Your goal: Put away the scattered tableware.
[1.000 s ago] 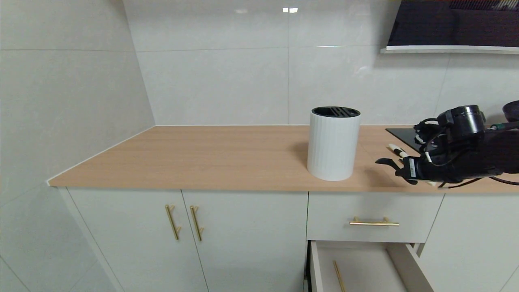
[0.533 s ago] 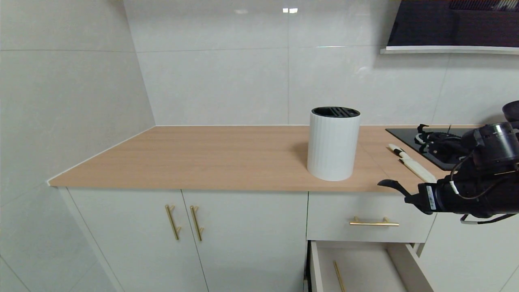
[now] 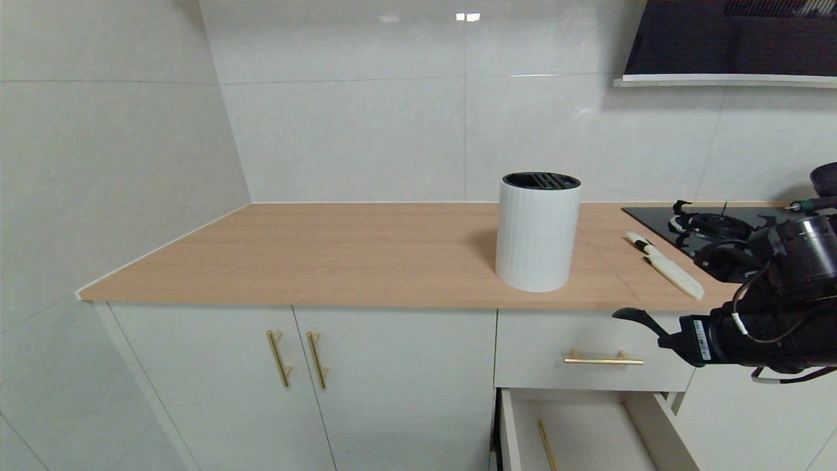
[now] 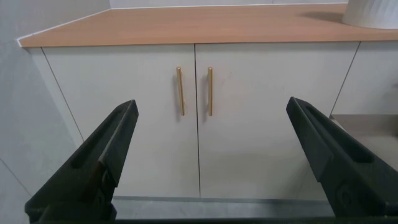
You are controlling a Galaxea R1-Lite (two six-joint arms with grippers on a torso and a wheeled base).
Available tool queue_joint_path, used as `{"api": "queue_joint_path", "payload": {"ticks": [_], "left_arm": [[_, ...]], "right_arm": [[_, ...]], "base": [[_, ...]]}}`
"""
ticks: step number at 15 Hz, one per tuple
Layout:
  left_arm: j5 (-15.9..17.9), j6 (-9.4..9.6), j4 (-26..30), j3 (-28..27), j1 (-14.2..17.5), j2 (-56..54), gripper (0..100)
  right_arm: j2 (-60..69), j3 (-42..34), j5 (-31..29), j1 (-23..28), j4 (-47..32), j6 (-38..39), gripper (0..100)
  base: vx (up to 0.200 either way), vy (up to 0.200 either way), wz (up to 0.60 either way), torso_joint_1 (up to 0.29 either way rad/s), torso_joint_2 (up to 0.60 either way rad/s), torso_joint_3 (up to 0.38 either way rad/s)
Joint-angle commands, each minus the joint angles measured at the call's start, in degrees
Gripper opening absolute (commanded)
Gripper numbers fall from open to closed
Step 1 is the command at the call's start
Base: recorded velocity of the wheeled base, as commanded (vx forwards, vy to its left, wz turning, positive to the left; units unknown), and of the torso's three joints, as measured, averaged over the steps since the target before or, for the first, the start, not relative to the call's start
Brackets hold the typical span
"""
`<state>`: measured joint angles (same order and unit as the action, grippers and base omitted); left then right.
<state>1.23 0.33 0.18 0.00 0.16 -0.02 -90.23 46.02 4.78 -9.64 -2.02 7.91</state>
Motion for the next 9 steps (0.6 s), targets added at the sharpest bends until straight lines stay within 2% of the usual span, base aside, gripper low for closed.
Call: {"api": "queue_joint_path", "payload": {"ticks": [1, 4, 9], "left_arm": [[0.00, 0.02, -0.01, 0.00, 0.02, 0.02, 100], [0.00, 0.02, -0.01, 0.00, 0.02, 0.02, 100], [0.00, 0.02, -0.01, 0.00, 0.02, 0.02, 100]], "right_arm": [[-1.52, -0.23, 0.06, -0.03, 0.00, 0.00, 0], [-3.19, -0.32, -0.03, -0.03, 0.00, -0.27, 0], [-4.25, -0.32, -0.03, -0.11, 0.00, -0.27, 0]], "base": [[0.000, 0.000, 0.00, 0.000, 0.00, 0.000], [0.000, 0.000, 0.00, -0.113, 0.28, 0.168], [0.000, 0.000, 0.00, -0.183, 0.46, 0.274]]}}
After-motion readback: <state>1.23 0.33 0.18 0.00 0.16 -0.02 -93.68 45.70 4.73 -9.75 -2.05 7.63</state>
